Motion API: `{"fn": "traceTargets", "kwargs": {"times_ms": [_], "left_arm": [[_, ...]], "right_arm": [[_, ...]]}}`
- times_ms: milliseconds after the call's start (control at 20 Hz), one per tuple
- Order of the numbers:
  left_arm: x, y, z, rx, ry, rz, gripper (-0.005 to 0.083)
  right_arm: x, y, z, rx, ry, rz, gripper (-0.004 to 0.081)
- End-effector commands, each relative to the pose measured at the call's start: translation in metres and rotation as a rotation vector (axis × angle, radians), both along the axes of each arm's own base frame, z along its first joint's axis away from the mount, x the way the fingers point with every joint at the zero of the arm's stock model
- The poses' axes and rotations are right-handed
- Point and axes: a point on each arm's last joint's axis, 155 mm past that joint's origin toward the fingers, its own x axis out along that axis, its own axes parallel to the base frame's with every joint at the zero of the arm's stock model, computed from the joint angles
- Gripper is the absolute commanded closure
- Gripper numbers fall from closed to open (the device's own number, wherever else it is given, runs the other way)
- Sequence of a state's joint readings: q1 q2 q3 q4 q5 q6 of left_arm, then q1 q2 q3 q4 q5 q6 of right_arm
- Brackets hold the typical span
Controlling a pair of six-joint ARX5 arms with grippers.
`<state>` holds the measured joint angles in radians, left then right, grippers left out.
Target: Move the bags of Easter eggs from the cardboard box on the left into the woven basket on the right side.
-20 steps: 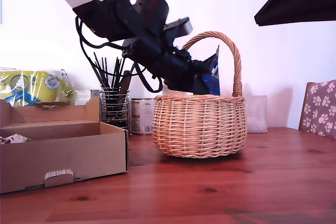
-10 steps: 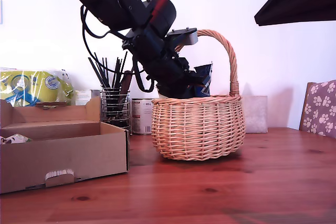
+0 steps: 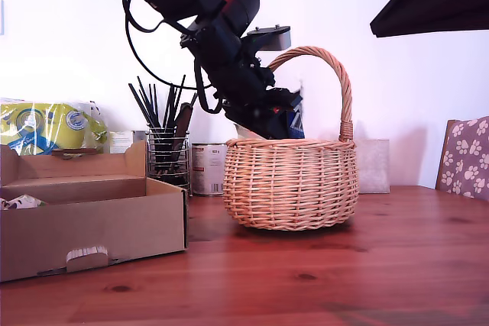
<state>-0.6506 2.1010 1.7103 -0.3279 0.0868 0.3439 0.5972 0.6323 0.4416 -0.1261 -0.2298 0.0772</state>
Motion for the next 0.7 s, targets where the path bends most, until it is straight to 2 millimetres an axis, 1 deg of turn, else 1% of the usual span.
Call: {"fn": "traceTargets", "kwargs": {"times_ms": [0, 150, 250, 350, 450, 500, 600, 650], "left_arm": [[-0.008, -0.011, -0.003, 0.015, 0.017, -0.044, 0.0418], [-0.03, -0.037, 0.015, -0.073, 0.067, -0.173, 0.0419], [-0.042, -0.047, 0.021, -0.111, 0.097, -0.23, 0.0437], [-0.047, -0.043, 0.018, -0.086, 0.13, -0.224, 0.0455], [-0.05, -0.034, 0.018, -0.061, 0.156, -0.21, 0.0472], [-0.051, -0.027, 0.023, -0.052, 0.166, -0.199, 0.0516], [-0.058, -0.014, 0.032, -0.033, 0.187, -0.182, 0.0632], [-0.063, -0.007, 0.038, -0.027, 0.206, -0.171, 0.0725]], "right_arm": [[-0.001, 0.001, 0.002, 0.007, -0.006, 0.006, 0.0782], [-0.001, 0.001, 0.002, 0.007, -0.006, 0.006, 0.0782], [-0.001, 0.001, 0.002, 0.006, -0.006, 0.006, 0.0782], [0.0, 0.001, 0.002, 0.006, -0.006, 0.006, 0.0782], [-0.001, 0.001, 0.002, 0.006, -0.005, 0.006, 0.0782], [-0.001, 0.001, 0.001, 0.005, -0.004, 0.006, 0.0782], [-0.001, 0.001, 0.001, 0.005, -0.004, 0.005, 0.0782], [-0.001, 0.001, 0.001, 0.004, -0.004, 0.005, 0.0782]]}}
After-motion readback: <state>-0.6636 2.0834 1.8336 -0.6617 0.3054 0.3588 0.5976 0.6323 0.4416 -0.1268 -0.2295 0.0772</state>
